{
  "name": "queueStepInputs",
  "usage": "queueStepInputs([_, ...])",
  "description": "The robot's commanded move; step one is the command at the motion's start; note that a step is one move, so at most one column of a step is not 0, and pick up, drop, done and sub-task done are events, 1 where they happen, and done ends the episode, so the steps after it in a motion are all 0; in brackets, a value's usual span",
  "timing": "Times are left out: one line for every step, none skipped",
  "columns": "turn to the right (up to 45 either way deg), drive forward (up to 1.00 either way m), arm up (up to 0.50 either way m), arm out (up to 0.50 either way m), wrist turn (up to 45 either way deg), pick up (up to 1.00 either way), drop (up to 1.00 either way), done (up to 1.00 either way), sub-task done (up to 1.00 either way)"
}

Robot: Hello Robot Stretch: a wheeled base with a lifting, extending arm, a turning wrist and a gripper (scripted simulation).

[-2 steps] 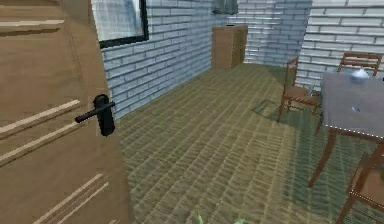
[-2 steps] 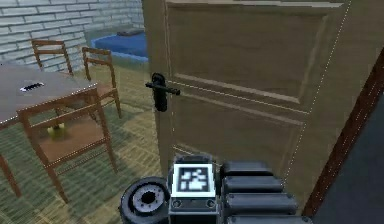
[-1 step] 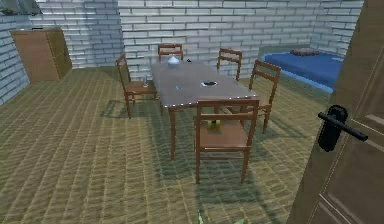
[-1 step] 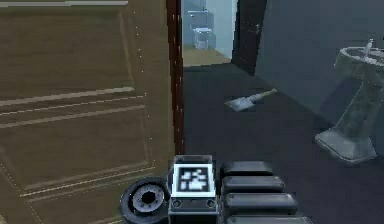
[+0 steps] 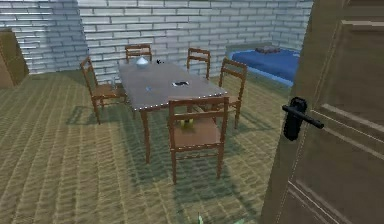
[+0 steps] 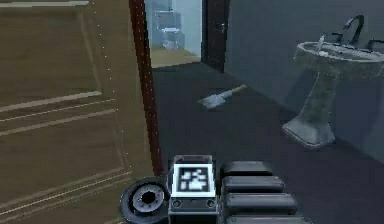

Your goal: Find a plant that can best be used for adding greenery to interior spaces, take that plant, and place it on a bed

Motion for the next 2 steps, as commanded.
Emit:
queueStepInputs([0.0,1.0,0.0,0.0,0.0,0.0,0.0,0.0,0.0])
queueStepInputs([45.0,0.0,0.0,0.0,0.0,0.0,0.0,0.0,0.0])
